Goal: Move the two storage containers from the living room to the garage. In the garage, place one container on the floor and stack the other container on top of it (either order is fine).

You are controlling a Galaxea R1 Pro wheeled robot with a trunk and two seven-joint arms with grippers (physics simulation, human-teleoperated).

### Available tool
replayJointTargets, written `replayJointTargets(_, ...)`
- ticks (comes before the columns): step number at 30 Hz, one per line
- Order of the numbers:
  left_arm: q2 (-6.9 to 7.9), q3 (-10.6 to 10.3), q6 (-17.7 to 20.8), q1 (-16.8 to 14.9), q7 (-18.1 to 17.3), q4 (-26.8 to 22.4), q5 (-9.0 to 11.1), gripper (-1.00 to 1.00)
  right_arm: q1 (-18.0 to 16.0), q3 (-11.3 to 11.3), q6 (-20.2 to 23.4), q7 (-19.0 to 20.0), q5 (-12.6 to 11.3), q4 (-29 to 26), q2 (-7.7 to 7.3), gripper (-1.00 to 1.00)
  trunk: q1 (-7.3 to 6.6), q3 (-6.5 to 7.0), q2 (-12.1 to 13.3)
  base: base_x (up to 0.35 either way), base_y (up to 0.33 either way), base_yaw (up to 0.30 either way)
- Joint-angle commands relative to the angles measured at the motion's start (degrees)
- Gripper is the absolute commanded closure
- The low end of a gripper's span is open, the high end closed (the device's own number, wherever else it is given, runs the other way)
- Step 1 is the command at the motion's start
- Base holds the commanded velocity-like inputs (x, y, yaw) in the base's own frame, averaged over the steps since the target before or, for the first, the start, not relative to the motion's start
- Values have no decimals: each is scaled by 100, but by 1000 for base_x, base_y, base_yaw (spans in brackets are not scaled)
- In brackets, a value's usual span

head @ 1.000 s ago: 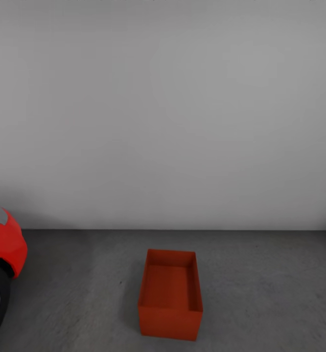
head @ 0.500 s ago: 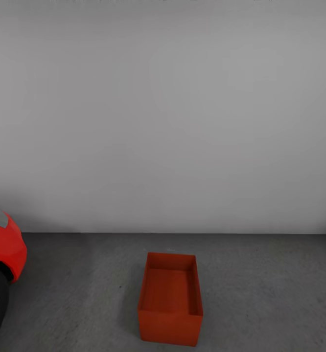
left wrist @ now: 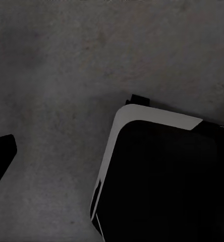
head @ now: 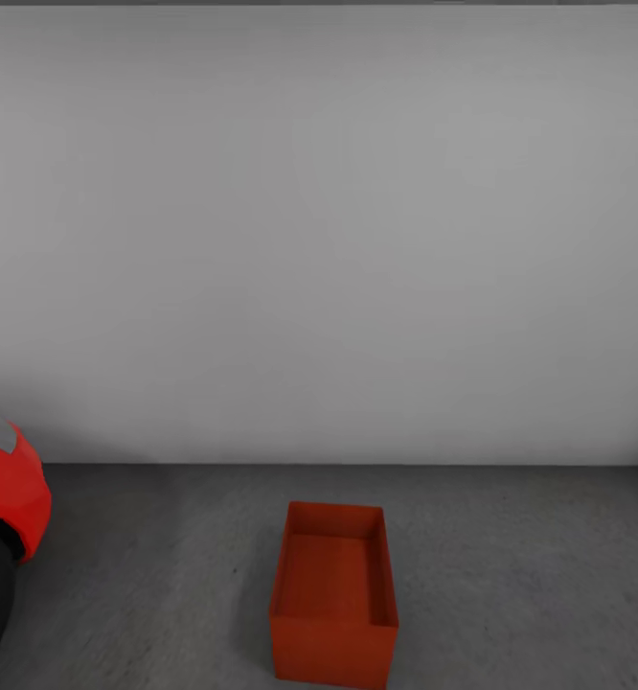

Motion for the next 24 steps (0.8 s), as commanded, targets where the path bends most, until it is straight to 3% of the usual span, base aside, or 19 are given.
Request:
replayJointTargets(1,0,17,-25,2,-2,5,38,-100,-9,49,-34,-11,-50,19,3,-100,2,-1,-9,0,0,0)
replayJointTargets(24,-9,11,-214,13,-7,0,38,-100,-9,49,-34,-11,-67,22,-4,-100,2,211,-9,0,0,0)
